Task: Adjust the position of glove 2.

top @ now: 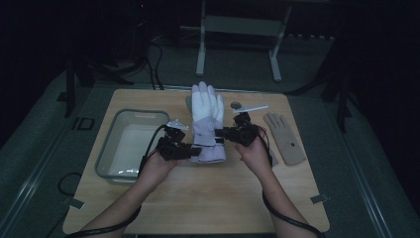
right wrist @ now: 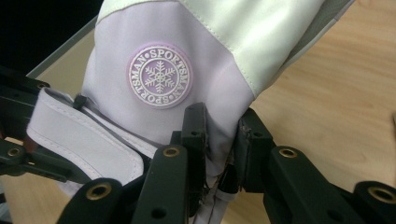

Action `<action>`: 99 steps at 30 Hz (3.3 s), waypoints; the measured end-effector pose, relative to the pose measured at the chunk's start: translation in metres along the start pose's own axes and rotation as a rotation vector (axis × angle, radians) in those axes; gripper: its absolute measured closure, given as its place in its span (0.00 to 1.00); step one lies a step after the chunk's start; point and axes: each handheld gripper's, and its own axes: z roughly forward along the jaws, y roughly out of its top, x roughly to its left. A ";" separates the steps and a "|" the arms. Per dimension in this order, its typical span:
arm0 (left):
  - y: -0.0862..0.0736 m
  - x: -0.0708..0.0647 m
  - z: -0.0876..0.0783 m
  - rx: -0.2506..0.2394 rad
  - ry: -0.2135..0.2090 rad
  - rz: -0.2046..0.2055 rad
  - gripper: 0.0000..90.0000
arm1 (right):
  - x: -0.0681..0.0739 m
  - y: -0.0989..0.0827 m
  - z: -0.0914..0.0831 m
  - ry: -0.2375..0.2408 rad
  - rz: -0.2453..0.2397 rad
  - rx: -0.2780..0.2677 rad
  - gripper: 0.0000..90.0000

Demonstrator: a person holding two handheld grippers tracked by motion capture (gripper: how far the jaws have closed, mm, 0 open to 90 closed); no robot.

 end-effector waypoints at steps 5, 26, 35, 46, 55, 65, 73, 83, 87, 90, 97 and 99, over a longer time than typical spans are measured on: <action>-0.004 0.013 -0.016 -0.006 0.007 -0.017 0.80 | 0.013 0.012 0.009 0.014 -0.017 -0.005 0.84; -0.040 0.074 -0.099 0.056 0.113 -0.072 0.80 | 0.088 0.049 0.091 0.119 -0.040 0.010 0.84; -0.062 0.098 -0.122 0.083 0.134 -0.102 0.80 | 0.117 0.055 0.124 0.147 -0.057 0.049 0.84; -0.094 0.122 -0.125 0.157 0.129 -0.140 0.80 | 0.139 0.040 0.165 0.155 -0.057 0.123 0.85; -0.110 0.129 -0.113 0.207 0.111 -0.160 0.78 | 0.141 0.023 0.181 0.144 -0.043 0.189 0.85; -0.116 0.130 -0.102 0.228 0.121 -0.168 0.70 | 0.138 0.013 0.189 0.127 -0.037 0.255 0.85; -0.113 0.124 -0.096 0.287 0.181 -0.126 0.63 | 0.140 0.011 0.194 0.108 -0.057 0.301 0.86; -0.113 0.122 -0.091 0.277 0.213 -0.105 0.57 | 0.145 0.017 0.193 0.082 -0.120 0.329 0.63; -0.113 0.121 -0.091 0.277 0.225 -0.111 0.57 | 0.143 0.023 0.182 0.093 -0.145 0.294 0.42; -0.113 0.119 -0.094 0.256 0.224 -0.131 0.57 | 0.139 0.026 0.171 0.101 -0.191 0.257 0.32; -0.109 0.108 -0.102 0.195 0.284 -0.137 0.57 | 0.131 0.033 0.144 0.136 -0.226 0.208 0.22; -0.106 0.107 -0.108 0.170 0.281 -0.142 0.57 | 0.128 0.034 0.138 0.139 -0.215 0.195 0.22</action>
